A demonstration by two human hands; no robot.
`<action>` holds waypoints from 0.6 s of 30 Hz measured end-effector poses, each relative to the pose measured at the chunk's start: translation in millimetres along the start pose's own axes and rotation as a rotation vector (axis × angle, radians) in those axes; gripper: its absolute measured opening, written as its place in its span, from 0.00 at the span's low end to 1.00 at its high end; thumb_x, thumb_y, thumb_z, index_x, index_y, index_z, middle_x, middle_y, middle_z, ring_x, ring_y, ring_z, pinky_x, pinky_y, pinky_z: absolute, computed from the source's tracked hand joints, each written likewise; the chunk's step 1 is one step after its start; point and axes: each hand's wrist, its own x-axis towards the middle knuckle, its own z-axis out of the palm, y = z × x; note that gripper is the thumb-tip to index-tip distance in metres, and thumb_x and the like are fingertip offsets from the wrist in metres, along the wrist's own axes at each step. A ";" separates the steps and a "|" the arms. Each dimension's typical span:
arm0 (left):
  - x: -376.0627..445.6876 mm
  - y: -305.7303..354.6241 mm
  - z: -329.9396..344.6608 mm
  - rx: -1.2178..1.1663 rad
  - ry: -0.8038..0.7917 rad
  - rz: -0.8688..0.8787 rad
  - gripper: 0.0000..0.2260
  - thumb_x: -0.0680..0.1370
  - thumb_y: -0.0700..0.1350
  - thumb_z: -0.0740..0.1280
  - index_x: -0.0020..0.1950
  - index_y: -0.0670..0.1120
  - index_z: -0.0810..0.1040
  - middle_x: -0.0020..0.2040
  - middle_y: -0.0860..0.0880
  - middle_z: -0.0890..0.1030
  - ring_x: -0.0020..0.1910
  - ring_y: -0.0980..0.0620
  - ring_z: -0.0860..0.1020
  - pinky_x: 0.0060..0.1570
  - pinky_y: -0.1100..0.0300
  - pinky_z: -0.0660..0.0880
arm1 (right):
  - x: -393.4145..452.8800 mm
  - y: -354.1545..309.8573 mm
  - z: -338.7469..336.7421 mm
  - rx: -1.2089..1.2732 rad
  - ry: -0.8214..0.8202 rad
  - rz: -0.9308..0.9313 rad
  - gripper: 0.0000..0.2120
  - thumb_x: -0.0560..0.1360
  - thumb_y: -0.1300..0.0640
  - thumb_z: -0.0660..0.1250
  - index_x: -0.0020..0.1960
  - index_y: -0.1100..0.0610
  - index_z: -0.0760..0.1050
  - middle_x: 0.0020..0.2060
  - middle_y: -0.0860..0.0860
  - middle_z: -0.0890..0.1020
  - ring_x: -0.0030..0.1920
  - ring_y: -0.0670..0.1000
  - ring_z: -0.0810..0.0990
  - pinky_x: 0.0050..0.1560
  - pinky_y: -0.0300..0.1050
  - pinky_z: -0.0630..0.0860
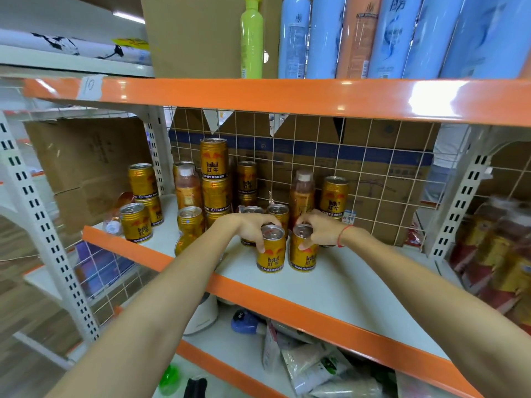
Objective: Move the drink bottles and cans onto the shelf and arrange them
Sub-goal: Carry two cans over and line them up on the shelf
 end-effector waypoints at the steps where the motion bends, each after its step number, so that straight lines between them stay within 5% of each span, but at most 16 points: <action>1: 1.0 0.8 0.5 0.011 -0.002 -0.013 0.34 0.71 0.40 0.74 0.72 0.52 0.63 0.71 0.50 0.65 0.70 0.47 0.65 0.66 0.51 0.68 | -4.1 -0.3 -1.0 0.003 -0.005 0.011 0.13 0.76 0.64 0.61 0.39 0.51 0.61 0.34 0.48 0.61 0.31 0.43 0.58 0.30 0.34 0.57; 3: 3.1 2.6 3.3 0.007 -0.005 -0.049 0.36 0.70 0.44 0.75 0.73 0.53 0.60 0.72 0.49 0.64 0.70 0.46 0.65 0.67 0.50 0.68 | 3.4 5.2 2.6 -0.005 -0.006 0.007 0.10 0.75 0.61 0.63 0.48 0.53 0.62 0.37 0.51 0.66 0.33 0.44 0.63 0.36 0.35 0.66; 5: 4.1 5.4 11.5 0.011 0.025 -0.071 0.41 0.67 0.52 0.77 0.74 0.53 0.58 0.73 0.49 0.63 0.70 0.46 0.65 0.67 0.49 0.68 | 8.3 4.4 4.0 -0.002 -0.036 0.004 0.18 0.71 0.52 0.69 0.54 0.50 0.63 0.51 0.55 0.73 0.43 0.50 0.73 0.50 0.46 0.76; 7: 5.0 8.7 24.9 0.022 0.109 -0.080 0.43 0.65 0.56 0.78 0.73 0.53 0.57 0.71 0.47 0.64 0.68 0.46 0.67 0.66 0.49 0.69 | 8.3 2.8 7.4 -0.012 -0.061 -0.037 0.28 0.67 0.48 0.73 0.62 0.50 0.64 0.61 0.54 0.71 0.54 0.55 0.73 0.58 0.53 0.75; 11: 6.3 12.4 45.4 0.023 0.321 -0.058 0.35 0.65 0.51 0.79 0.67 0.52 0.64 0.63 0.44 0.67 0.61 0.43 0.71 0.59 0.50 0.73 | 14.6 3.7 22.5 0.020 -0.025 -0.030 0.35 0.66 0.56 0.76 0.67 0.51 0.62 0.62 0.54 0.68 0.59 0.55 0.71 0.58 0.46 0.72; 18: -2.3 21.8 50.4 0.097 0.378 -0.105 0.35 0.65 0.48 0.79 0.66 0.53 0.65 0.60 0.45 0.69 0.58 0.42 0.73 0.54 0.49 0.75 | 6.7 7.5 24.6 -0.034 0.055 -0.014 0.36 0.64 0.54 0.78 0.65 0.52 0.63 0.60 0.56 0.69 0.57 0.56 0.73 0.54 0.48 0.74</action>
